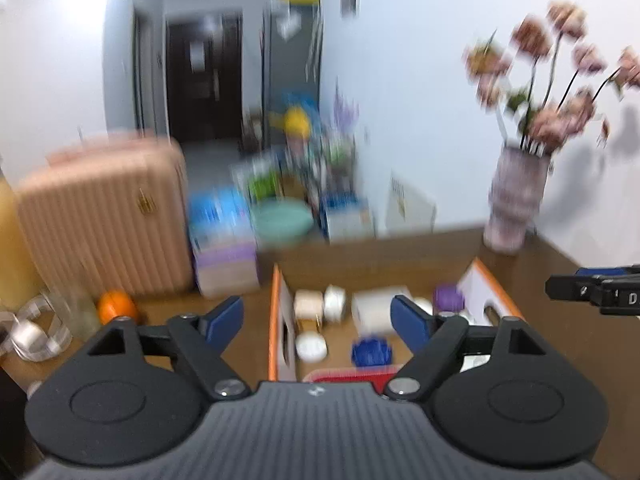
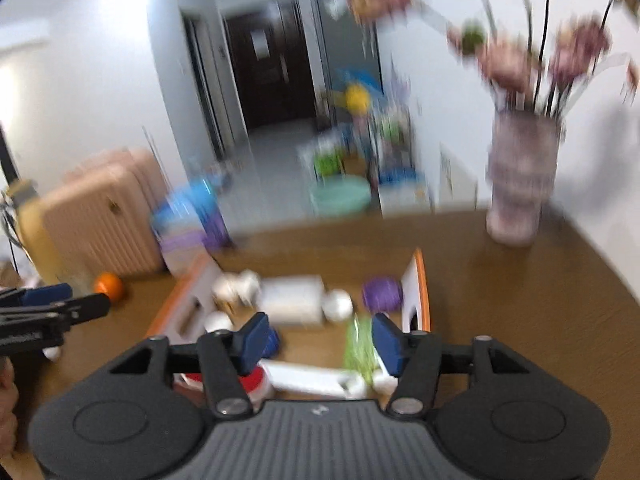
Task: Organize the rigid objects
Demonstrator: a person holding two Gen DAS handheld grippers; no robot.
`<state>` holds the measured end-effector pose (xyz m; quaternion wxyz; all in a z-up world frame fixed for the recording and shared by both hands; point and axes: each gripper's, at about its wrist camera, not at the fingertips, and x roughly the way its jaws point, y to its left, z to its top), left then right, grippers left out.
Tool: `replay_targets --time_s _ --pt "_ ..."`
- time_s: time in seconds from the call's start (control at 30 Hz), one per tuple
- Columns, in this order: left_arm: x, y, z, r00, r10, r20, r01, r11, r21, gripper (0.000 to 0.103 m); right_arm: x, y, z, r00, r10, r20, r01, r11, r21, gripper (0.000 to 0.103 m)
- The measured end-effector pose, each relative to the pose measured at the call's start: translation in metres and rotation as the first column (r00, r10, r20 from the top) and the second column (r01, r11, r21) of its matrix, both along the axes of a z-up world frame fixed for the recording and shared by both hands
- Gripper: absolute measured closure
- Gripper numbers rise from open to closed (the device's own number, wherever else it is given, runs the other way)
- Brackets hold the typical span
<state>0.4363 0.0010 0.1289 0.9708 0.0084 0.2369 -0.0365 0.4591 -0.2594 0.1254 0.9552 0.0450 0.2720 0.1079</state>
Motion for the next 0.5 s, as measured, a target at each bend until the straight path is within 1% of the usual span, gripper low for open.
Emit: replay_targets --time_s 0.03,0.07,0.1,0.13,0.17,0.23,0.3,0.37,0.4,0.5 --pt "-0.013 -0.001 0.004 0.998 0.011 0.057 -0.011 1.0 -0.002 0.013 -0.014 0.002 0.006 0.998 -0.001 0.069 0.002 1.0 -0.015 0.034" --pt "-0.026 -0.002 0.008 0.993 0.023 0.112 -0.022 1.0 -0.011 0.011 -0.028 0.005 0.01 0.99 0.001 0.141 0.004 0.999 -0.032 0.024" --pt "-0.037 -0.001 0.011 0.987 0.027 0.156 -0.025 1.0 -0.017 0.009 -0.04 0.007 0.012 0.979 0.011 0.202 -0.002 0.999 -0.047 0.02" --pt "-0.05 -0.002 0.011 0.978 0.028 0.209 -0.024 1.0 -0.02 0.007 -0.055 0.01 0.011 0.959 0.03 0.283 -0.011 0.998 -0.068 0.015" --pt "-0.061 -0.004 0.01 0.968 0.03 0.248 -0.027 1.0 -0.014 0.006 -0.068 0.013 0.008 0.935 0.042 0.351 -0.012 0.996 -0.087 0.014" --pt "-0.079 -0.006 0.005 0.952 0.036 0.303 -0.037 0.999 0.0 0.005 -0.087 0.016 0.0 0.901 0.048 0.432 -0.008 0.995 -0.095 0.012" --pt "-0.094 -0.006 -0.004 0.932 0.041 0.36 -0.04 0.999 -0.01 0.004 -0.101 0.016 -0.01 0.871 0.033 0.49 0.0 0.998 -0.067 0.011" --pt "-0.103 -0.005 -0.013 0.914 0.053 0.403 -0.047 0.999 -0.025 0.003 -0.109 0.015 -0.021 0.856 -0.001 0.517 0.022 0.999 -0.033 0.01" --pt "-0.106 -0.006 -0.016 0.911 0.052 0.408 -0.043 0.999 -0.03 0.003 -0.111 0.015 -0.026 0.853 -0.012 0.522 0.03 0.999 -0.026 0.01" --pt "-0.111 -0.005 -0.023 0.917 0.039 0.396 -0.029 0.999 -0.032 0.003 -0.112 0.014 -0.035 0.854 -0.021 0.519 0.042 0.999 -0.029 0.01"
